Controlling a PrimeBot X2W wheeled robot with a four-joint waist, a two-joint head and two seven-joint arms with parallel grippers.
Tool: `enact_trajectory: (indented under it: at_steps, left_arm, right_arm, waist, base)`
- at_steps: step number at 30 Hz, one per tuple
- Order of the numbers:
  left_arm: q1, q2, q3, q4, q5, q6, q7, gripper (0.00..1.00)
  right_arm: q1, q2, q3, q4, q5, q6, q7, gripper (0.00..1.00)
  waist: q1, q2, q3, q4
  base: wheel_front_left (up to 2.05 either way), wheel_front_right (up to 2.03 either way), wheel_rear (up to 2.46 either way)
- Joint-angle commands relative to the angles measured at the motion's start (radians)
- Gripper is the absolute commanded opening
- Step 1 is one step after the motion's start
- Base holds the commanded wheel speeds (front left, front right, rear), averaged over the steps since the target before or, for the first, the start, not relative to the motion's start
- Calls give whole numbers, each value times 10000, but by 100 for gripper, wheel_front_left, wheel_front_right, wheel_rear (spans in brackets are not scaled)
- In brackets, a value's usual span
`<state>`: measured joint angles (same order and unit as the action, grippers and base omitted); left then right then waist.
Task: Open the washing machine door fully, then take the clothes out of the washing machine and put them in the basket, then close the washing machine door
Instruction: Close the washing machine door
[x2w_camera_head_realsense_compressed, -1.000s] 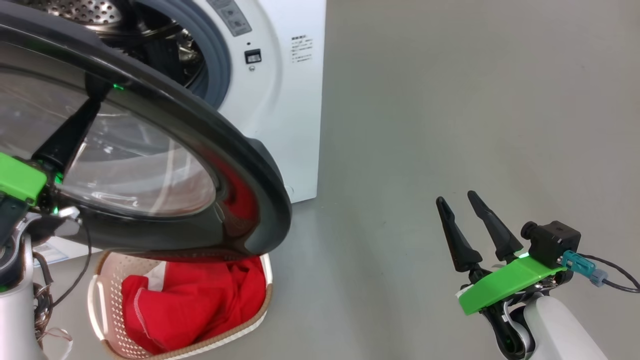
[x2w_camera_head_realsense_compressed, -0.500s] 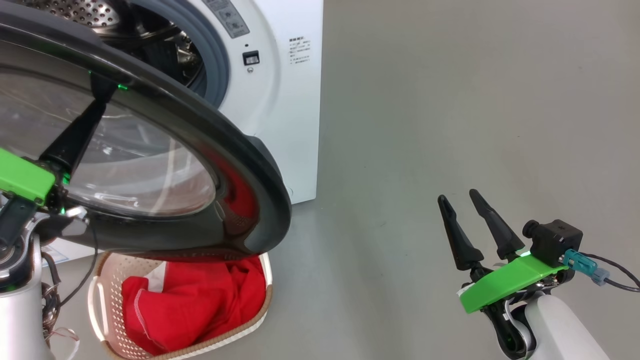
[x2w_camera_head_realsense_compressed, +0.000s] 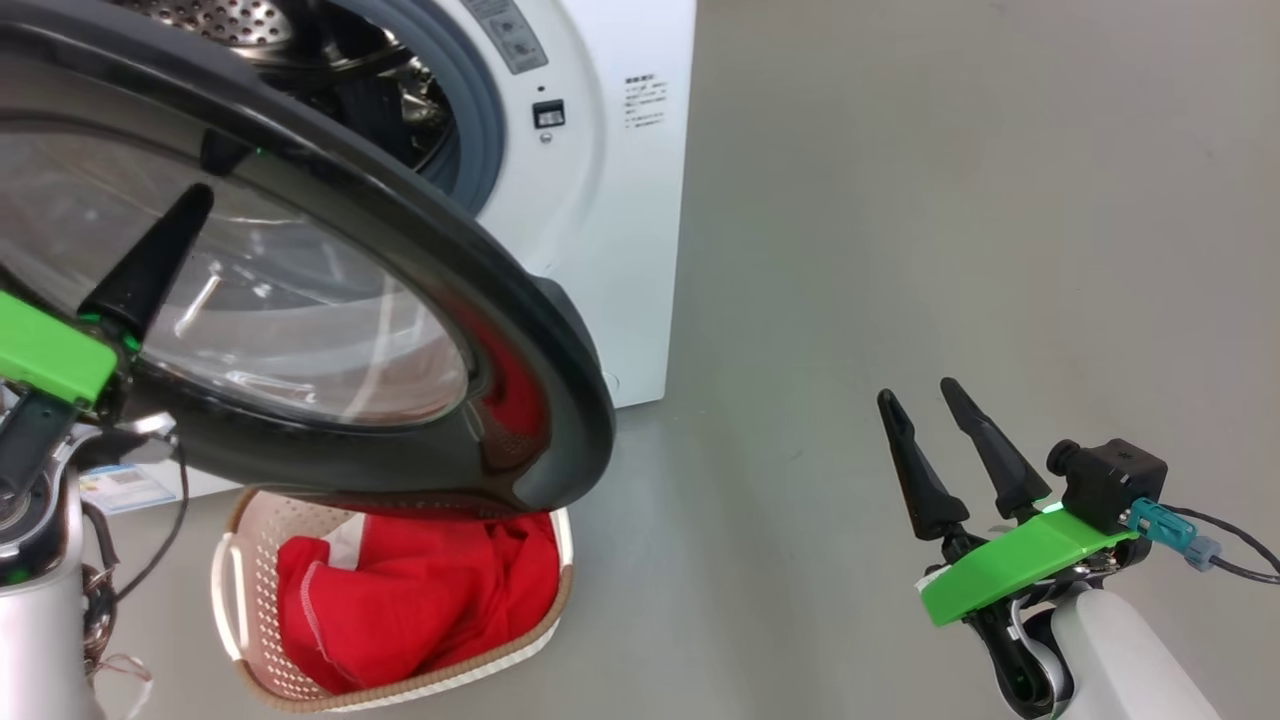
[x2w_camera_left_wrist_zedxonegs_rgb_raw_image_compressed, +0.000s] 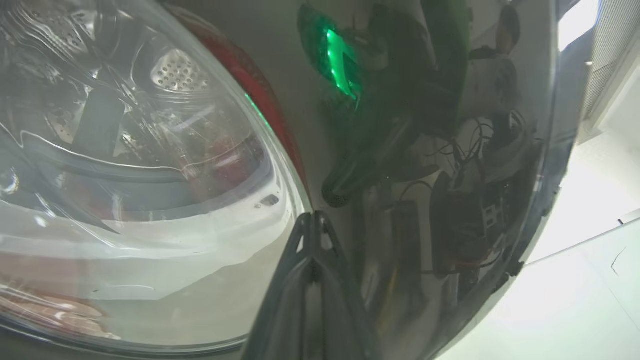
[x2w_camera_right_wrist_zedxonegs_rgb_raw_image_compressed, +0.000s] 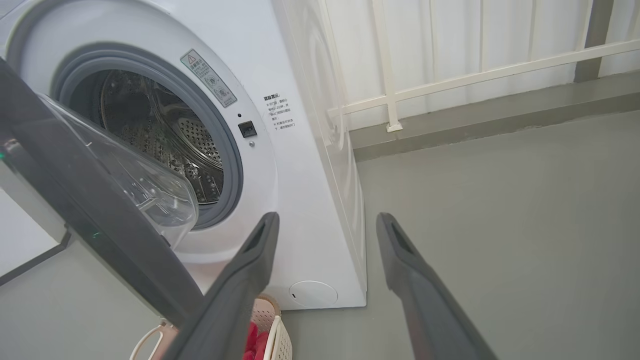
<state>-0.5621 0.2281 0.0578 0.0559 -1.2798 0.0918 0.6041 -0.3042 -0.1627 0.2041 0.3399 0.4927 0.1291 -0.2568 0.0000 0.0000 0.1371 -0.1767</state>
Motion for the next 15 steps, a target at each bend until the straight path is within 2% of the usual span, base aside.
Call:
enact_trajectory:
  at_steps: [1, 5, 6, 7, 8, 9, 15]
  left_arm:
    - [-148, 543, 260, -332, 197, -154, -102, 0]
    - [145, 915, 106, -471, 903, -556, -455, 0]
    - [251, 1020, 68, -530, 1136, -689, -605, 6]
    - [367, 1049, 53, -592, 1258, -789, -725, 36]
    - [479, 1025, 74, -663, 1299, -848, -836, 55]
    - [592, 1015, 105, -740, 1365, -886, -961, 100]
    - [1346, 1182, 32, -1244, 2289, -1223, -1781, 100]
  right_arm:
    - [-93, -33, 150, -255, -79, 16, -49, 100]
    - [-86, -69, 164, -250, -75, 16, -49, 100]
    - [-83, -76, 167, -247, -72, 16, -49, 100]
    - [-75, -84, 160, -246, -71, 16, -49, 100]
    - [-63, -90, 155, -249, -70, 16, -49, 100]
    - [-50, -98, 160, -253, -70, 16, -49, 100]
    - [-13, -163, 158, -256, -54, 16, -49, 100]
  waist:
    - [0, 0, -32, 100]
    - [0, 0, -81, 233]
    - [0, 0, -96, 261]
    - [0, 0, -113, 295]
    - [0, 0, -129, 330]
    - [0, 0, -140, 362]
    - [0, 0, -182, 536]
  base:
    - [0, 0, 0]
    - [0, 0, 0]
    - [0, 0, 0]
    - [0, 0, 0]
    - [0, 0, 0]
    - [0, 0, 0]
    - [0, 0, 0]
